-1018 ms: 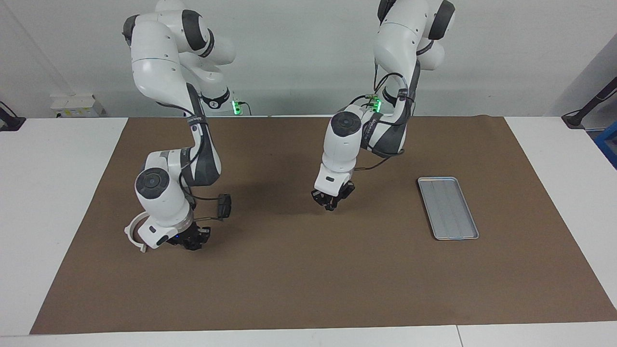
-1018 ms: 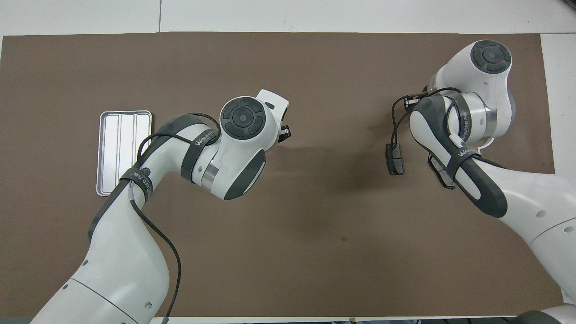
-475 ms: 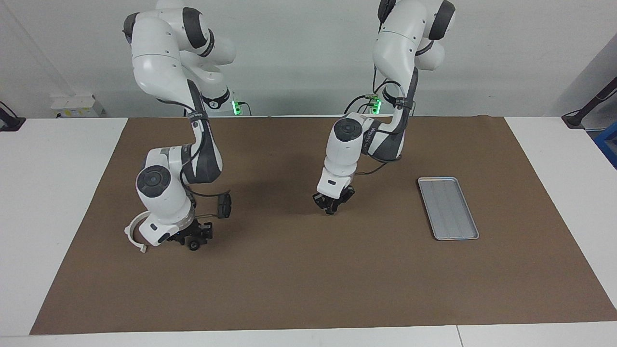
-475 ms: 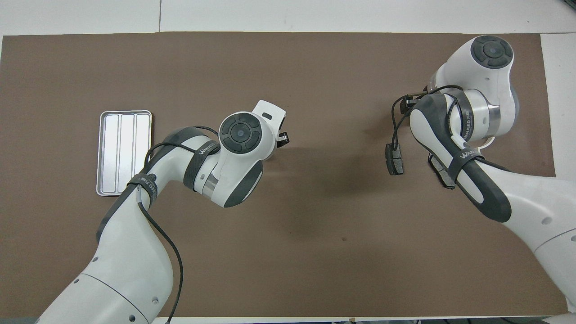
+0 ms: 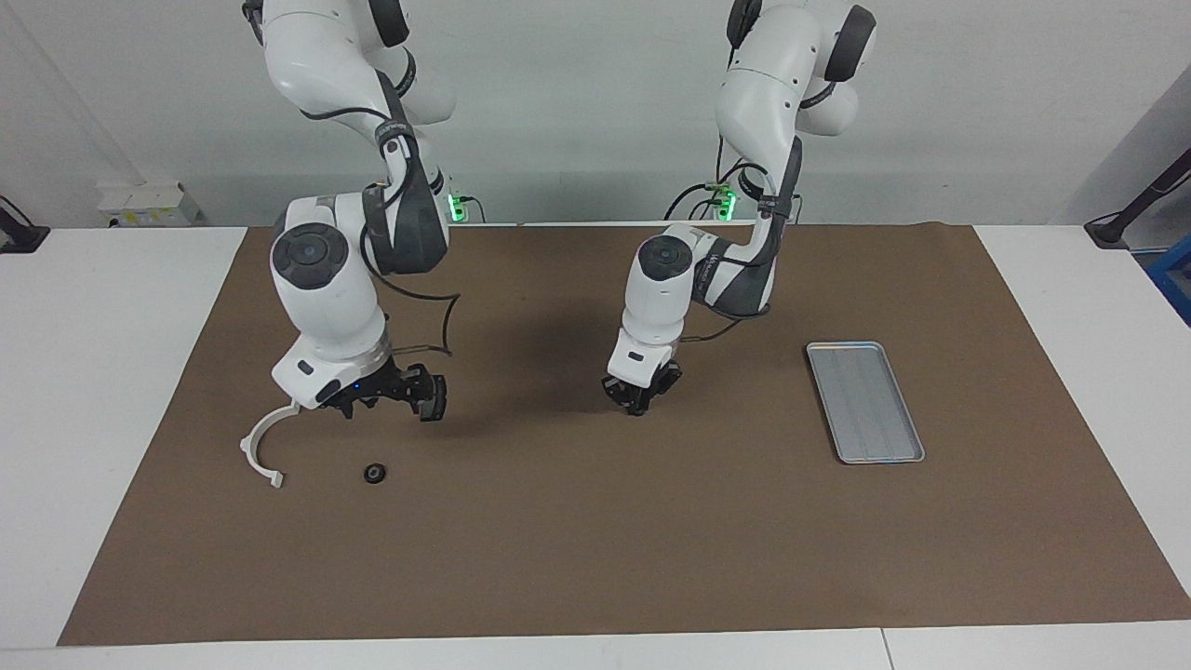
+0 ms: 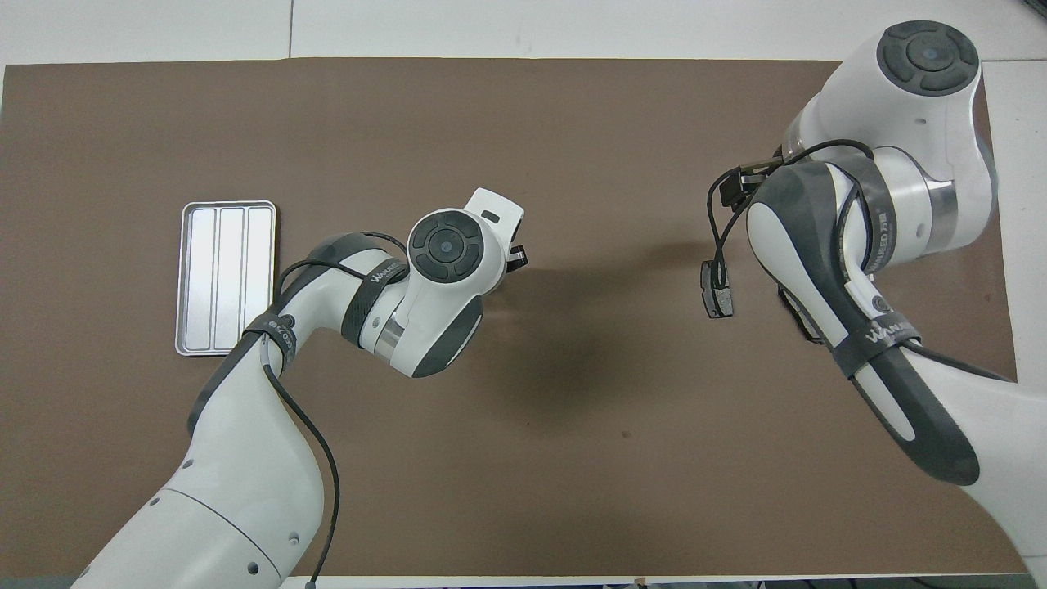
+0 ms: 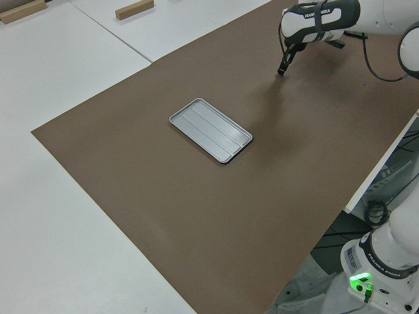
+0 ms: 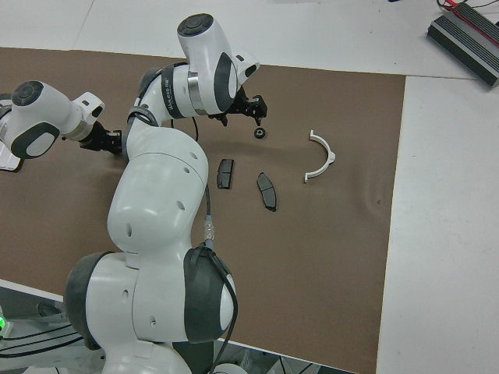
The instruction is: Place bearing gear from tray to pile
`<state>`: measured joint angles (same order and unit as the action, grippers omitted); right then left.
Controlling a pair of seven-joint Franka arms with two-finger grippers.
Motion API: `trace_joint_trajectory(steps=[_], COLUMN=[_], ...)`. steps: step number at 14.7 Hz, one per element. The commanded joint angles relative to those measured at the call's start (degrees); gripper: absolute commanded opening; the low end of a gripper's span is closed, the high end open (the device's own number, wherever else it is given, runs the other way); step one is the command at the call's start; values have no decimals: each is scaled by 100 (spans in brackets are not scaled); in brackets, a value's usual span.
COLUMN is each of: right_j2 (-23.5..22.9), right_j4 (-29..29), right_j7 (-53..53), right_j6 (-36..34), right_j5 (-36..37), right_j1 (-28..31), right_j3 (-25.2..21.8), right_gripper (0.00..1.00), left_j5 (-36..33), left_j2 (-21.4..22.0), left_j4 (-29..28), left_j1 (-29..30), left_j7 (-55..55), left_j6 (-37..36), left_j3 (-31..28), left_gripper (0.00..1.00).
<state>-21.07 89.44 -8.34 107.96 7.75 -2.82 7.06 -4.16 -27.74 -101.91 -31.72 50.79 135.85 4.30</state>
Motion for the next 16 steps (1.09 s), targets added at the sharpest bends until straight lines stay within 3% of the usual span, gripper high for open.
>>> trace_joint_trajectory(steps=[1, 2, 5, 8, 11, 16], right_j2=[287, 331, 376, 367, 236, -808], right_j4=[100, 100, 108, 108, 100, -732], right_j7=[-631, -903, -1721, -2424, -3626, -5350], right_j6=[-275, -345, -381, -285, 4, 164], right_j5=[-98, -107, -116, -422, -406, -309], right_j1=[-270, -376, -675, -948, -1605, -2494], right_j3=[41, 41, 67, 67, 67, 41], right_gripper=[100, 100, 100, 100, 100, 100], left_j5=[-226, -234, -235, -235, -226, -252], left_j2=[-64, -56, 163, 742, 1218, 2113], left_j4=[-31, 22, 426, 427, 471, 488], left_j1=[-36, -1, 209, 622, 1262, 2765], left_j7=[124, 107, -191, -823, -1562, -3292], left_j6=[82, -162, -1120, -1657, -1957, -2054], left_j3=[-96, -113, -193, -184, -201, -316], left_gripper=[87, 100, 100, 100, 100, 100])
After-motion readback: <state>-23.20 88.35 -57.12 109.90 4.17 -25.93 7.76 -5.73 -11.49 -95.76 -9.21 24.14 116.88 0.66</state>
